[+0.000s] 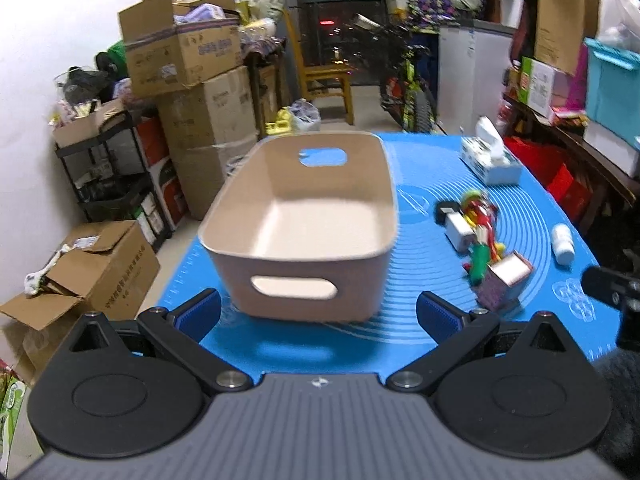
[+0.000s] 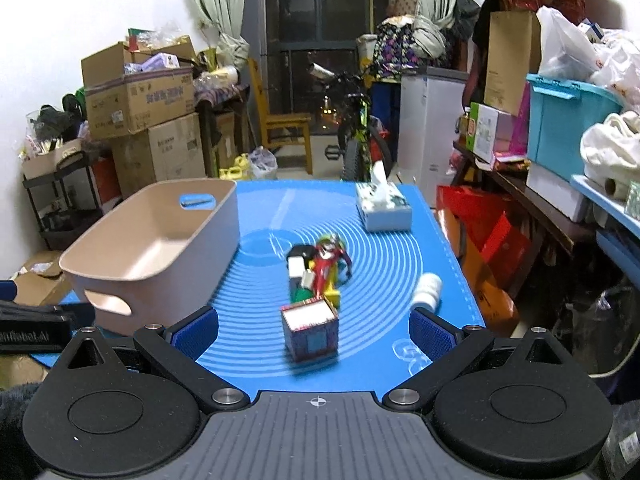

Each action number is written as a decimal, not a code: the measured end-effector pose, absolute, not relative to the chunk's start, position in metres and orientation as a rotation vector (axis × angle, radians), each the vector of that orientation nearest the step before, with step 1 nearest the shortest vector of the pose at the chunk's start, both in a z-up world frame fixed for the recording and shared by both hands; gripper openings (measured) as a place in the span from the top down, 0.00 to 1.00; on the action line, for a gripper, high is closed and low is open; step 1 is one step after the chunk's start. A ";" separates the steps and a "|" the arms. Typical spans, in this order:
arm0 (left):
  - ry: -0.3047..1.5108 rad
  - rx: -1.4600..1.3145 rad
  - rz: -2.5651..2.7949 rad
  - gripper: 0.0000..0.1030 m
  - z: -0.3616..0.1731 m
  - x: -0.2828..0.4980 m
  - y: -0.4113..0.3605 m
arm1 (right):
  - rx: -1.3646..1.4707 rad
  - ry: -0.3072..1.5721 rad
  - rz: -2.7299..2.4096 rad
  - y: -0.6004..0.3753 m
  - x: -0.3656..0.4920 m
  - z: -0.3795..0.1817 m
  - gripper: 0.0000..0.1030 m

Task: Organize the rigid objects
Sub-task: 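Move the left tool to the bin rim while the right tool approaches the red box, then grasp the bin rim with the left gripper while the right gripper grasps the red box, then carry the red box into the bin with the right gripper and release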

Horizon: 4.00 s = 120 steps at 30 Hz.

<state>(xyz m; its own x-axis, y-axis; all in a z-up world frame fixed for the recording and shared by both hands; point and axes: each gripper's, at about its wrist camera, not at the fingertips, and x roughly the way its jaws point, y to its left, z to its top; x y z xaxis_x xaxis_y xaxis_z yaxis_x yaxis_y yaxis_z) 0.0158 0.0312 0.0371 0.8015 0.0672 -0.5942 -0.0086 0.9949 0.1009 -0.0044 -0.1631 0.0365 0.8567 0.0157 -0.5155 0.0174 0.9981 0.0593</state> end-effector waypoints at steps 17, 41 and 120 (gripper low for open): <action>0.638 0.088 0.146 0.00 0.084 0.080 0.079 | 0.074 0.550 0.029 -0.157 0.047 0.048 0.02; 0.925 0.046 0.122 0.00 0.021 0.189 0.160 | 0.013 0.792 0.024 -0.143 0.132 -0.020 0.02; 1.151 0.049 -0.001 0.94 -0.026 0.223 0.157 | -0.035 0.507 0.107 -0.076 0.193 0.069 0.43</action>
